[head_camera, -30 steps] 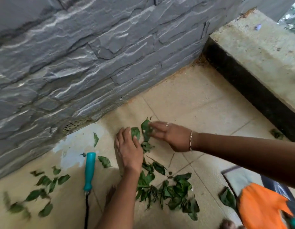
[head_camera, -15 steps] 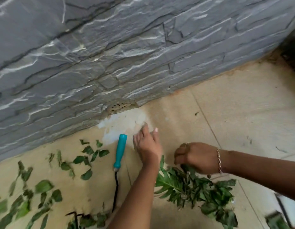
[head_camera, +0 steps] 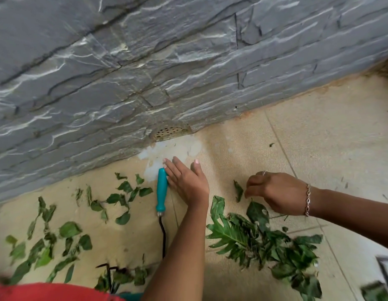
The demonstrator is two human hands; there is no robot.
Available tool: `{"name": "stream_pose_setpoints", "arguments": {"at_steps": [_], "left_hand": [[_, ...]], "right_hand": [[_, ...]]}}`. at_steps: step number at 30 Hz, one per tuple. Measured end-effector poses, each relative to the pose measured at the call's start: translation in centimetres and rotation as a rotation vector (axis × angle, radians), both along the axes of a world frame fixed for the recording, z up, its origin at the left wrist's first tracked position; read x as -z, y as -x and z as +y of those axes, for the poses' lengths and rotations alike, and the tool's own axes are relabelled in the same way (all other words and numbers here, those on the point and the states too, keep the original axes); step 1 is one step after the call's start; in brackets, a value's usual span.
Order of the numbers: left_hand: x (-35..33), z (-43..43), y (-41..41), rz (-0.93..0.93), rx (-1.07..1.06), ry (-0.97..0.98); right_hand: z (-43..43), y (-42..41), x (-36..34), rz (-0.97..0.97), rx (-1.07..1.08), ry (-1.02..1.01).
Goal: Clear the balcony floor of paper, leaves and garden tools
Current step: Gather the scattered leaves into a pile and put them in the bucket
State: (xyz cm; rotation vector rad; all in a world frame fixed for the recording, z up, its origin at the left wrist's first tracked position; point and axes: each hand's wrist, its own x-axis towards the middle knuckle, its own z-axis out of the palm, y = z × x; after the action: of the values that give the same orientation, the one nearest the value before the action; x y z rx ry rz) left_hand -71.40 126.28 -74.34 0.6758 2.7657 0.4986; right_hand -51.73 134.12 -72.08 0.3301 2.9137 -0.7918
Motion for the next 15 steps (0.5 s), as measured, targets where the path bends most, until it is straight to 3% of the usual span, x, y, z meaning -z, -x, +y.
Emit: {"name": "stream_pose_setpoints", "arguments": {"at_steps": [7, 15], "left_hand": [[0.6, 0.0, 0.1, -0.061, 0.001, 0.102], [0.2, -0.7, -3.4, -0.098, 0.019, 0.067]], "right_hand": [[-0.1, -0.1, -1.2, -0.114, 0.011, 0.041], [0.1, -1.0, -1.0, -0.048, 0.032, 0.006]]}}
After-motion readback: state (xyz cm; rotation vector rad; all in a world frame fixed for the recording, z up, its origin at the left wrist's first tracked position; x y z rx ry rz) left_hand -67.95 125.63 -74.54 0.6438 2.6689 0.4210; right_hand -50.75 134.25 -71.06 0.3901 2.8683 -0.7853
